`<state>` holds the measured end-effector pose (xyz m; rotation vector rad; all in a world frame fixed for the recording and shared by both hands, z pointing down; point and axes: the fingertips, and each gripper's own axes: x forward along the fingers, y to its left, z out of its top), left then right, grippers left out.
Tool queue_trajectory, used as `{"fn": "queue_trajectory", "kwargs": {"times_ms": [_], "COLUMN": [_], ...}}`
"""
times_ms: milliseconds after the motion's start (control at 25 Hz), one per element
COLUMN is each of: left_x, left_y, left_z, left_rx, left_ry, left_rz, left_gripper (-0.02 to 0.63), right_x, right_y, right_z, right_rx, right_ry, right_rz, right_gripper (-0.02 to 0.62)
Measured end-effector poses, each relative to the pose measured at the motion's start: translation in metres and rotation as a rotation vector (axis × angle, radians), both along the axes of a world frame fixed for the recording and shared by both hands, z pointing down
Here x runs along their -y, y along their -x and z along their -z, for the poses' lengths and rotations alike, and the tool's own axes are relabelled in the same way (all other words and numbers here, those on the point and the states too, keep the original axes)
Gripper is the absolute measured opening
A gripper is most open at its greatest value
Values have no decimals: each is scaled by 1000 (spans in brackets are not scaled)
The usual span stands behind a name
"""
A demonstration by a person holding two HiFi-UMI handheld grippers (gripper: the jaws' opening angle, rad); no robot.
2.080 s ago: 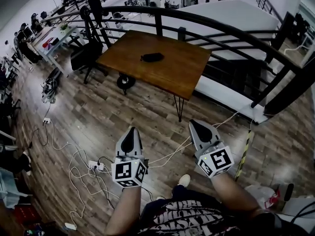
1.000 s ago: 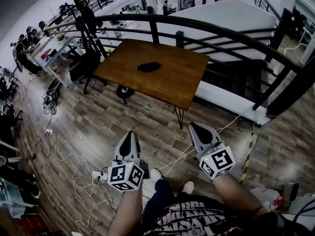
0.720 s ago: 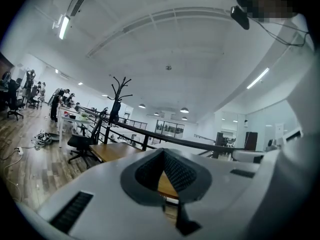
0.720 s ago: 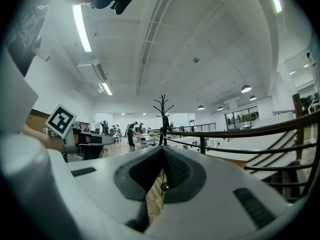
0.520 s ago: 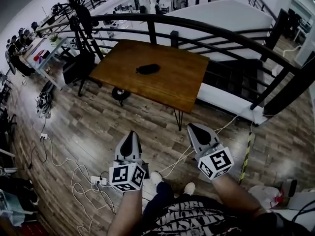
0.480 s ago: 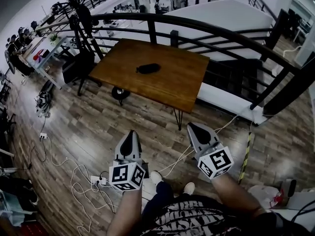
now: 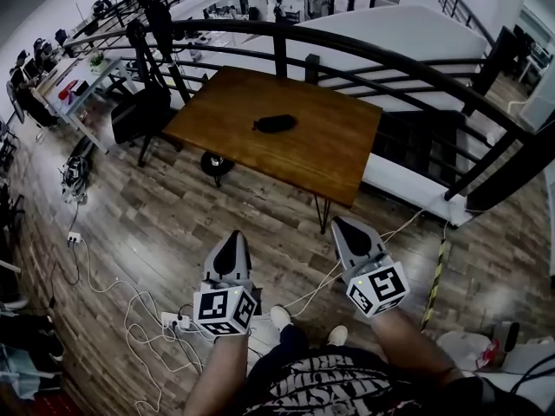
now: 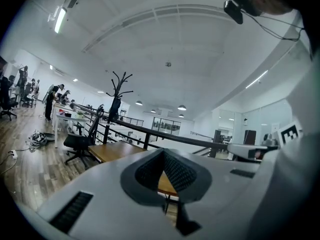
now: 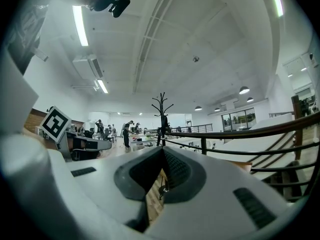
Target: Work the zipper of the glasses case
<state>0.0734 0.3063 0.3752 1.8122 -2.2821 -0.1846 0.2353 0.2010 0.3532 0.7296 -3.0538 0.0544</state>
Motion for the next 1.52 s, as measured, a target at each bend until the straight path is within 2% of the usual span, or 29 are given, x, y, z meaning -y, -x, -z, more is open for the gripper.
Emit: {"fn": "queue_trajectory", "kwargs": {"times_ms": [320,640,1000,1200,1520], "left_x": [11,31,40,40,39], "left_y": [49,72,69,71,79], "left_z": [11,13,11,2,3], "left_rx": [29,21,0,-18,28], "left_ry": [-12,-40,-46,-31,-9], "left_rz": [-13,-72,-133,-137,-120], "left_gripper": [0,0,0,0,0], "right_x": [19,21,16,14,11], "right_y": [41,69,59,68,81], "right_z": [18,23,25,17,16], "right_rx": [26,9,-17,-40,-53], "right_ry": [-23,-46,-53,-37,-35], "right_rz": [-36,-60,-119,-108,-76], "right_gripper": [-8,-8,-8,-7,-7]}}
